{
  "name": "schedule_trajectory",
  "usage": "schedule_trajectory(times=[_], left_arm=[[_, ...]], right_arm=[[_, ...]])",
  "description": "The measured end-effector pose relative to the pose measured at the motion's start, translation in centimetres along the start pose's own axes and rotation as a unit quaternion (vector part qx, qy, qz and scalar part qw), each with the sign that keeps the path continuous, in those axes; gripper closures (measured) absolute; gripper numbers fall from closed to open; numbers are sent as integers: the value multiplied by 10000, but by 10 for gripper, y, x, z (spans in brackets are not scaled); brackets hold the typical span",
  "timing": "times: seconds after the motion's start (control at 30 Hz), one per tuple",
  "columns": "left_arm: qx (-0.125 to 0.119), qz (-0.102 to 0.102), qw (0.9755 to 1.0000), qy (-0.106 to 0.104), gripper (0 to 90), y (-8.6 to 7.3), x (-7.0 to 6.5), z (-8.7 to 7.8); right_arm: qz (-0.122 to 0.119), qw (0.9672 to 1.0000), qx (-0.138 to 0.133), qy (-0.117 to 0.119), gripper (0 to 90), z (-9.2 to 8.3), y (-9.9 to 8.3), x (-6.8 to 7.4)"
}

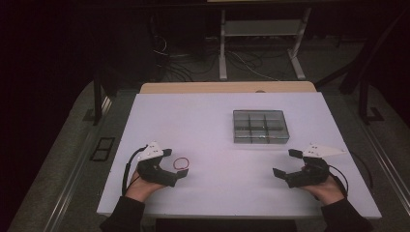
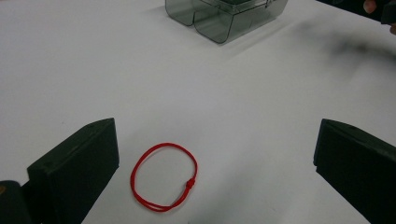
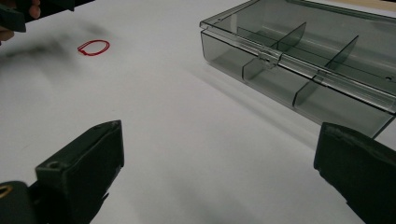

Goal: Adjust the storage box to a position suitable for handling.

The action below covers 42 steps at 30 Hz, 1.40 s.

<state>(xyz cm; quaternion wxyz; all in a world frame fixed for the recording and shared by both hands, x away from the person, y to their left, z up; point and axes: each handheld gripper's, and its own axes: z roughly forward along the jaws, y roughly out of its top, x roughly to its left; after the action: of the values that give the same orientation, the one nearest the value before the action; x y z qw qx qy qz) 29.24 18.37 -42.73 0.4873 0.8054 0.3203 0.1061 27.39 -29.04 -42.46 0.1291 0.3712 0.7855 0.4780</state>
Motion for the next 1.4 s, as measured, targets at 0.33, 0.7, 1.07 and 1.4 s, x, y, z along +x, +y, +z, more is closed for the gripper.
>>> schedule_trajectory(times=[0.33,0.7,1.07,1.4], left_arm=[[51,-24,10000,-4,0,-1,-2,1],[28,36,10000,55,0,0,-3,0],[144,114,9998,1,0,0,-6,7],[149,138,9998,-9,0,2,-8,7]], right_arm=[[35,10000,59,26,15,3,2,-5],[-7,9998,184,-6,15,8,9,-8],[-59,9998,171,-55,15,9,20,-11],[-54,9999,116,-38,15,9,30,-16]])
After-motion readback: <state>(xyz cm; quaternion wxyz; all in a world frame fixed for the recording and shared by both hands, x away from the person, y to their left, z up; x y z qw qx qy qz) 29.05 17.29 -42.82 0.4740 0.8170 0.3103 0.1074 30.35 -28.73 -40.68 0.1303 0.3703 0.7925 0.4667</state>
